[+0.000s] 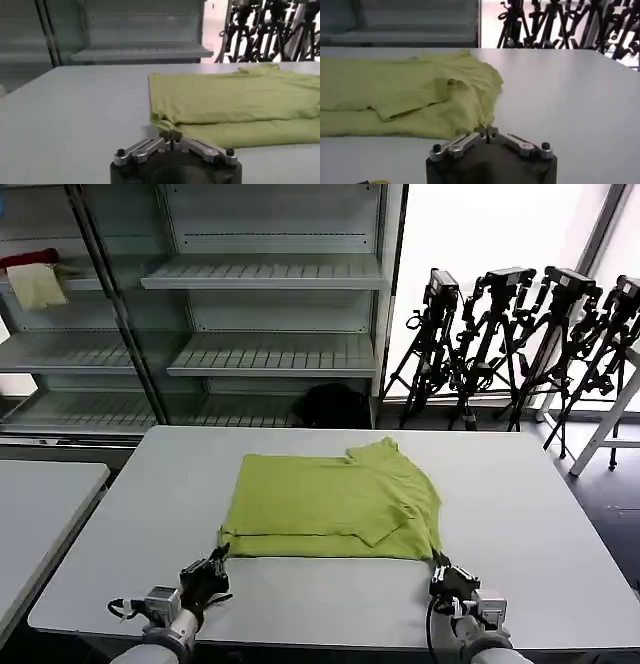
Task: Fold and organize the clothes.
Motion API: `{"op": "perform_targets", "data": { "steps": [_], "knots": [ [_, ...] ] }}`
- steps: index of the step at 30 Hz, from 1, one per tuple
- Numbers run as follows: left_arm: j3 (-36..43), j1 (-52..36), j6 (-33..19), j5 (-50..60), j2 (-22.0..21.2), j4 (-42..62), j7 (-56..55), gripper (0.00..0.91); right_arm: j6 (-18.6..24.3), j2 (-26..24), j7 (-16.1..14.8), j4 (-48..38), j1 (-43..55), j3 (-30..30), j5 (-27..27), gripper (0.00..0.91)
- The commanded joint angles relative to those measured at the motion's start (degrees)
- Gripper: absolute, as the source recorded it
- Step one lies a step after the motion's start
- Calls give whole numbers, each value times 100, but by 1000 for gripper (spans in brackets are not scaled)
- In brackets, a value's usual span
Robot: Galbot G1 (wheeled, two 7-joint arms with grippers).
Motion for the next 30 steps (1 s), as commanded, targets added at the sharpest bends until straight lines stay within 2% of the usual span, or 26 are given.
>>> {"op": "perform_targets", "data": {
  "steps": [1,7,11,17,22,26,27,28,30],
  "knots": [
    [-193,644,-534,754,134,-263,180,0,9,-56,18,521,-568,-44,77,0],
    [-822,1696,-830,312,517,-608,321,0,-46,-98,180,907,-961,-380,68,0],
    [-1298,2261,-878,-493,797,-632,171,0,-118,-127,426,1035,-1046,-902,-45,0],
    [-1527,2550,-865,-749,911,-506,-38,0,-116,-288,818,974,-1011,-1266,-35,0],
    [-1471,2631,-866,-711,858,-550,-286,0,-113,-253,851,994,-1140,-1241,-53,0],
    [-1438,2493,-856,-535,762,-573,-296,50,-112,-280,850,1067,-1210,-1278,-51,0],
    [-1436,2474,-837,-529,753,-590,-307,846,-112,-285,851,1082,-1219,-1291,-52,403],
    [-1432,2445,-807,-528,745,-613,-325,907,-114,-289,868,1095,-1225,-1316,-60,907],
    [-1438,2403,-804,-501,748,-653,-329,907,-114,-298,888,1095,-1217,-1339,-66,907]
  ]
}}
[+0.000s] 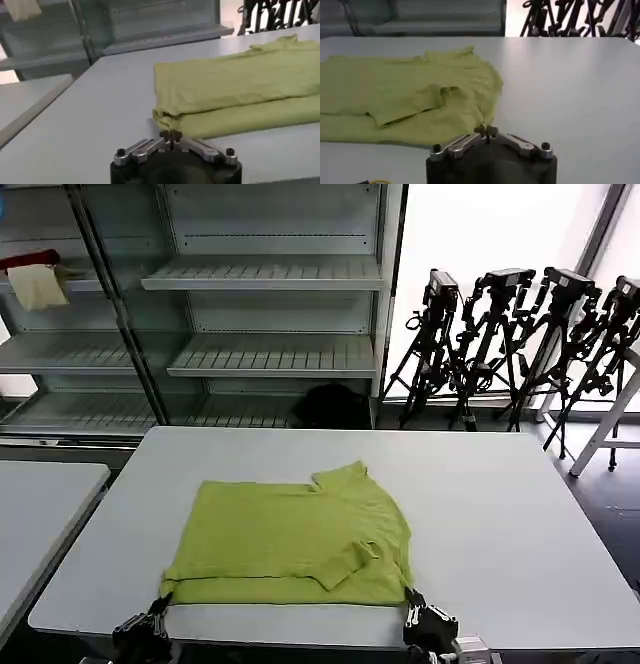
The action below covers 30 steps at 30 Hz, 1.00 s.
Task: Fold and organize the clothes.
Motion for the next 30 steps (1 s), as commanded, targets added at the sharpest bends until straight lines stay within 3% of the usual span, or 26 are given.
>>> {"op": "perform_targets", "data": {
  "steps": [1,15,20,22,26,30],
  "knots": [
    [-214,222,-5,-71,46,-124,-190,907,2,-35,189,98,-118,-242,-47,907],
    [-221,-403,78,-181,-45,-227,-371,907,148,42,584,123,353,-379,-200,907],
    [-289,-1168,-51,-738,189,-53,102,907,-28,361,307,-120,1210,-119,-103,907],
    [-210,-1588,201,-730,197,25,437,907,-39,442,94,-424,1776,-86,-98,907],
    [85,-2568,1117,-788,252,265,548,907,-51,236,50,-1219,2866,-280,127,907],
    [558,-3524,1524,-1168,712,769,670,907,-79,186,9,-2149,3904,-430,478,907]
  ]
}}
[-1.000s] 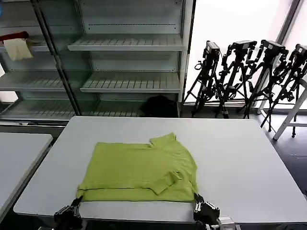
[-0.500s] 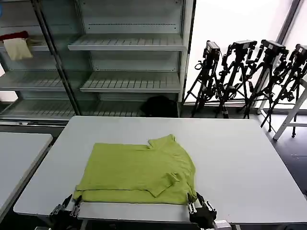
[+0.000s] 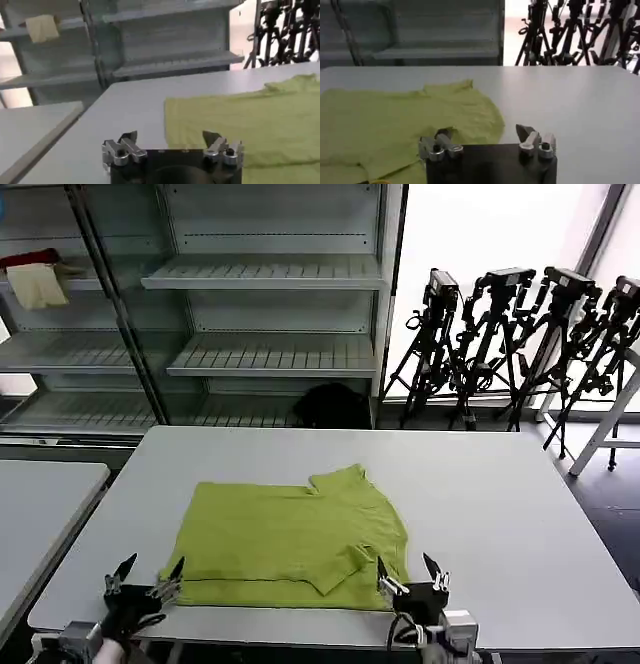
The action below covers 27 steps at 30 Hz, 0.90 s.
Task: Fold and organize the clothes.
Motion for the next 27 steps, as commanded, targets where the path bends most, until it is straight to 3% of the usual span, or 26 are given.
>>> {"op": "perform_targets", "data": {
  "steps": [1,4,10,18,27],
  "knots": [
    [813,-2583,1215,-794,733,922,558,907,-62,-1,-188,-1800,2507,-186,492,907],
    [1094,-3054,1220,-1014,1056,1331,564,907,-75,8,-178,-2423,3235,-312,796,907],
    [1475,-3676,1228,-1449,1291,2054,578,907,-84,45,-85,-3214,3899,-546,1211,907],
    [1693,-3974,1235,-1677,1498,2464,655,907,-91,146,-45,-3831,4305,-719,1233,907],
    [1928,-4260,1232,-1663,1448,3032,735,907,-84,245,-135,-4290,4349,-641,999,907]
  ]
}}
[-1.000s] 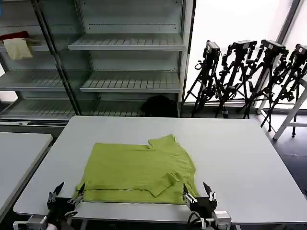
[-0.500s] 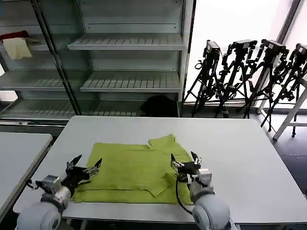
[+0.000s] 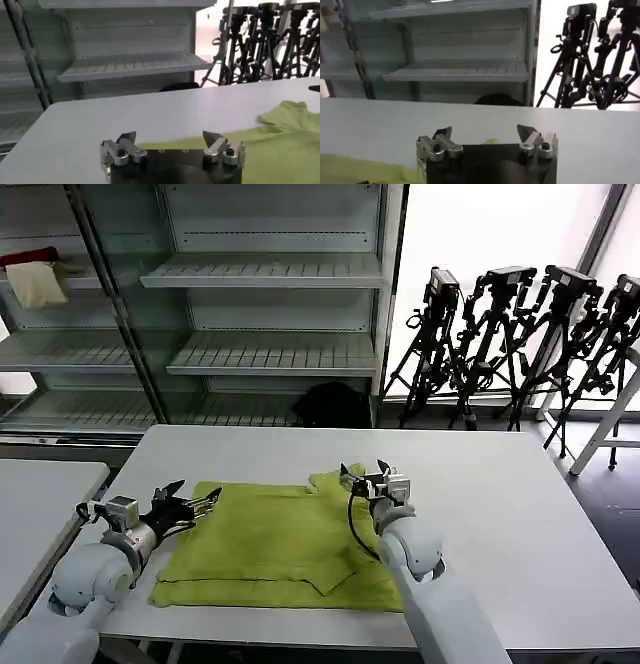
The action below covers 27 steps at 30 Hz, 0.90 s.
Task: Fold and organize the clothes.
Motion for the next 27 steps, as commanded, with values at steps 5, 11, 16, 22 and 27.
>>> {"op": "perform_targets", "data": {
  "steps": [5,11,16,22,27],
  "knots": [
    [444,-793,106,-117,108,1140,164,907,2,3,-58,-852,448,-34,-94,907],
    [500,-900,102,189,50,1474,213,907,5,23,-68,-869,381,8,-121,907],
    [493,-904,94,466,-1,1619,260,856,7,38,-67,-895,383,51,-145,907],
    [517,-933,90,588,-28,1683,271,846,9,-19,-109,-941,378,36,-229,907],
    [571,-1011,90,606,-56,1726,254,806,8,-51,-124,-988,388,8,-315,826]
  ]
}}
